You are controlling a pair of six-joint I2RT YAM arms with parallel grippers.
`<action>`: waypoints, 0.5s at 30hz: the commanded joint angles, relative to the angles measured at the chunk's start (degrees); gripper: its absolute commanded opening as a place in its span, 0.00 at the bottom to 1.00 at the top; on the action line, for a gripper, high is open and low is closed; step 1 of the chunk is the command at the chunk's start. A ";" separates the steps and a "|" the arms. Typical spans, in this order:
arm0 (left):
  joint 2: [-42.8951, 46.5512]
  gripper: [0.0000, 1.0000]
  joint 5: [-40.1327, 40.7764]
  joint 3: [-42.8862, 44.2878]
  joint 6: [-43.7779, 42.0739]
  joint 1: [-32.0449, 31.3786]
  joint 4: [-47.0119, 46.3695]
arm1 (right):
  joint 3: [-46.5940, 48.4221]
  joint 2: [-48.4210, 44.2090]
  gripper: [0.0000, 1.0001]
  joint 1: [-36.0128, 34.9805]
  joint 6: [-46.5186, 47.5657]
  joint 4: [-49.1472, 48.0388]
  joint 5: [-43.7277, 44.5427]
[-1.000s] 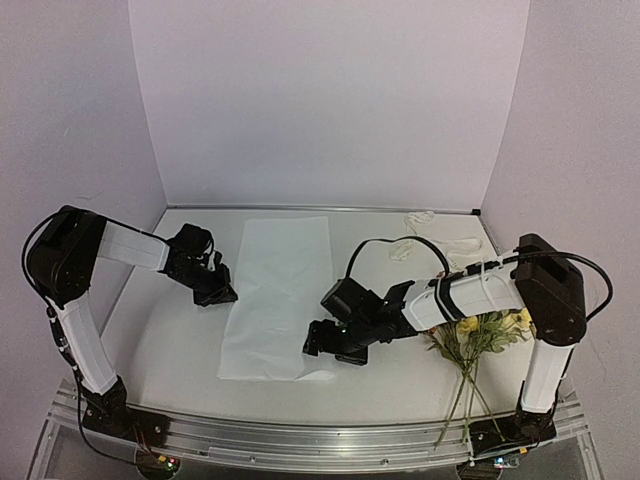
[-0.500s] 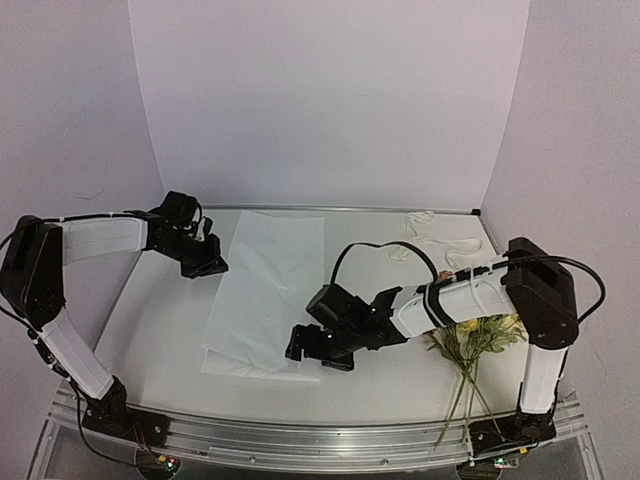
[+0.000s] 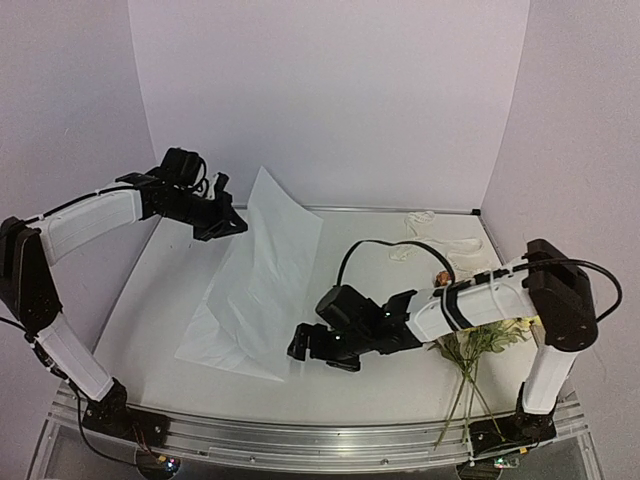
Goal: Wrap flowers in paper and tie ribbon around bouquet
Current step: Unfold the folded wrapping paper at the center of the board.
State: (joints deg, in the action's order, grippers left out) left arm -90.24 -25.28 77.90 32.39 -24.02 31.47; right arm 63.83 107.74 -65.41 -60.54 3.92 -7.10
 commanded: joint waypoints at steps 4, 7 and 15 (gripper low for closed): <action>-7.54 0.00 -1.97 7.60 7.04 -8.80 -4.65 | -12.80 -21.43 0.98 2.00 -0.85 1.82 17.60; -12.40 0.00 -0.58 10.93 9.56 -12.93 -6.34 | -15.71 -29.02 0.98 2.28 0.00 7.67 24.10; -27.00 0.00 4.30 20.67 20.39 -22.59 -14.18 | -18.97 -42.89 0.98 6.38 1.58 20.15 28.95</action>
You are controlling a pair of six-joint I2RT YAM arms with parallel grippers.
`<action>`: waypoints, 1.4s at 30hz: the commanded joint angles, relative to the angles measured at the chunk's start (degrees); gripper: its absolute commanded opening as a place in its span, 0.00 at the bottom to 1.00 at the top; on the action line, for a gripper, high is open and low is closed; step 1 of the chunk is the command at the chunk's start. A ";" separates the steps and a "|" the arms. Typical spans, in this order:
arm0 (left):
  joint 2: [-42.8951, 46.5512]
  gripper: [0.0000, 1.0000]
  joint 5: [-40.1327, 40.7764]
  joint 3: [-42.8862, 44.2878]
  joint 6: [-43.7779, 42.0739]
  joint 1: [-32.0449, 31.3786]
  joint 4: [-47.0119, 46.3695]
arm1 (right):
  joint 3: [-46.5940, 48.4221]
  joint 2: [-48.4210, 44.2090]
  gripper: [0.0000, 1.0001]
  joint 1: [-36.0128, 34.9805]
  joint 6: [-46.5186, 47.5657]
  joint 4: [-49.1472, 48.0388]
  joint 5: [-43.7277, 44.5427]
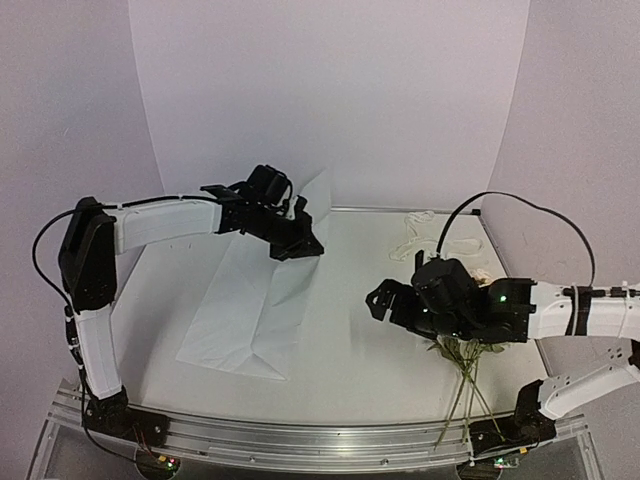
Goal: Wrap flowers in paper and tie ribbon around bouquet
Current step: Unfold the folded wrapping paper at the center of the board.
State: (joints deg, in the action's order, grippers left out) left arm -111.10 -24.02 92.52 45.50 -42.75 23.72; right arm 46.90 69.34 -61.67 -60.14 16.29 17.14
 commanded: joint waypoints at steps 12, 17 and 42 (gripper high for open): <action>-18.14 0.40 1.11 18.59 7.65 -9.94 -9.00 | -5.38 -12.45 0.98 8.38 2.45 12.82 0.44; -14.18 0.67 0.94 18.33 5.24 -10.07 -9.01 | -4.72 -11.79 0.98 9.01 3.26 13.11 -1.24; -4.99 0.46 -4.37 -12.32 -4.04 1.18 -15.58 | 18.95 20.34 0.76 16.18 16.77 9.55 -18.55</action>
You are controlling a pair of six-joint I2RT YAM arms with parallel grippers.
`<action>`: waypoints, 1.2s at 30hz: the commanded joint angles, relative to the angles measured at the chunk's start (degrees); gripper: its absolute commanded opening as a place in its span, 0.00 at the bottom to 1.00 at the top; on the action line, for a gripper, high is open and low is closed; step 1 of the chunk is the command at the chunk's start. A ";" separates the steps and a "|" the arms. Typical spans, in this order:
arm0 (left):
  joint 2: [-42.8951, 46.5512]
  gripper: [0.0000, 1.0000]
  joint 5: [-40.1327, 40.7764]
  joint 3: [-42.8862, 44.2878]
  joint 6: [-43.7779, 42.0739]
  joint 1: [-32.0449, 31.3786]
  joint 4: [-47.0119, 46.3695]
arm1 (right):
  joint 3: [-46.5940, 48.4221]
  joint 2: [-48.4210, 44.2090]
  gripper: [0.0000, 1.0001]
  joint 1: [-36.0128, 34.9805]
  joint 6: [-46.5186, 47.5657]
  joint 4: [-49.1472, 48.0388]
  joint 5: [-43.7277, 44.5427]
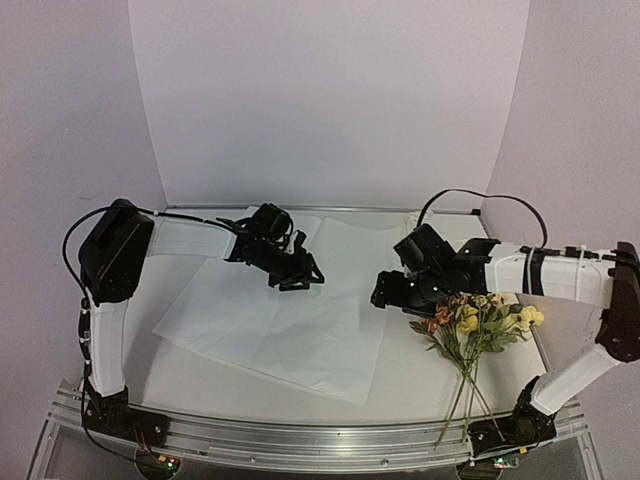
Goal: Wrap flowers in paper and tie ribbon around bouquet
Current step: Unfold the folded wrapping paper at the center of the board, then pick up the bottom corner of the flattened wrapping paper from the center of the board.
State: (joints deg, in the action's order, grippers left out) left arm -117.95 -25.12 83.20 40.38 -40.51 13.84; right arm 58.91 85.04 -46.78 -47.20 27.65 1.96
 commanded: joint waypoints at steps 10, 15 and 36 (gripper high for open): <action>12.23 0.40 -3.53 -21.91 -0.15 -2.08 -7.03 | 22.63 21.71 0.59 4.70 10.74 -1.75 -6.09; 16.78 0.40 -2.58 -26.58 -1.90 -2.03 -4.51 | 27.55 27.46 0.59 4.85 10.45 -1.64 -7.15; 26.17 0.52 18.55 -32.10 -2.46 13.98 7.44 | -3.05 11.70 0.98 9.71 -3.70 -14.41 -13.43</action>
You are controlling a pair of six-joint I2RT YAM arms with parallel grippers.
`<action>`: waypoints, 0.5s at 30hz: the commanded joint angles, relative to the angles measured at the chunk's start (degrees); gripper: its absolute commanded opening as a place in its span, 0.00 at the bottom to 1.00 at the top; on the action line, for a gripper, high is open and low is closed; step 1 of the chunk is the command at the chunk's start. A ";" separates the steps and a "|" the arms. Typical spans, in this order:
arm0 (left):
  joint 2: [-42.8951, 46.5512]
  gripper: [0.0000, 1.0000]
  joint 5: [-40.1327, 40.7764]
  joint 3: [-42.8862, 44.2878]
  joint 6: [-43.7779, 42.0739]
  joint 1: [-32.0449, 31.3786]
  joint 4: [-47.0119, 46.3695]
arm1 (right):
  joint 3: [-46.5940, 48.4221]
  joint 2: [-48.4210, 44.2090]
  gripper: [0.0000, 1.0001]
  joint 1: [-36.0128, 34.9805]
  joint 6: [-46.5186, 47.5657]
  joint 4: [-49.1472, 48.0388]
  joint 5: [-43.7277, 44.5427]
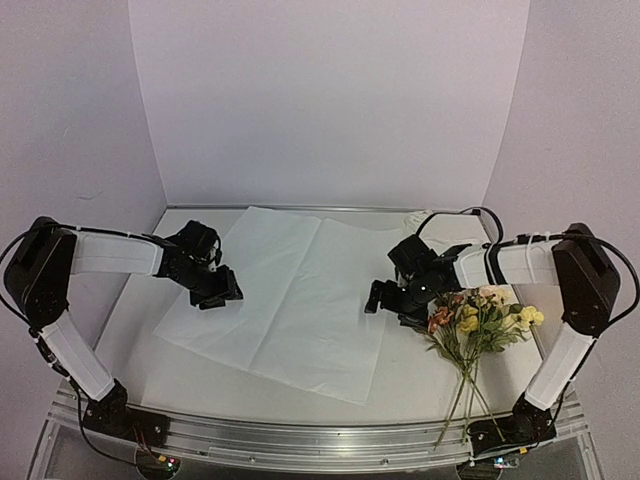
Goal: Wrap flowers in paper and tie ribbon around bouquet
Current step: Pick up the bottom corner of the flattened wrapping paper from the center of the board.
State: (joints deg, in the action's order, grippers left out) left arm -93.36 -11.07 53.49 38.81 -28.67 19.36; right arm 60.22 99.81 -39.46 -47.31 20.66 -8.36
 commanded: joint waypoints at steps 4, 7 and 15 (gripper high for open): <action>2.08 0.52 6.61 -4.83 -0.09 4.35 1.90 | -7.30 -2.92 0.98 3.69 -6.83 -11.56 -6.22; 1.87 0.49 5.55 -6.70 0.64 4.36 1.12 | -8.71 -3.12 0.98 3.74 -8.61 -12.84 -7.35; 4.08 0.47 3.91 -12.52 2.79 4.30 0.47 | -18.60 -7.15 0.98 3.28 -16.68 -22.21 -11.03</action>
State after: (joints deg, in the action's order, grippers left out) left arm -90.60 -6.57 43.59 40.37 -24.21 18.41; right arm 46.96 95.33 -35.57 -57.84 4.71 -16.47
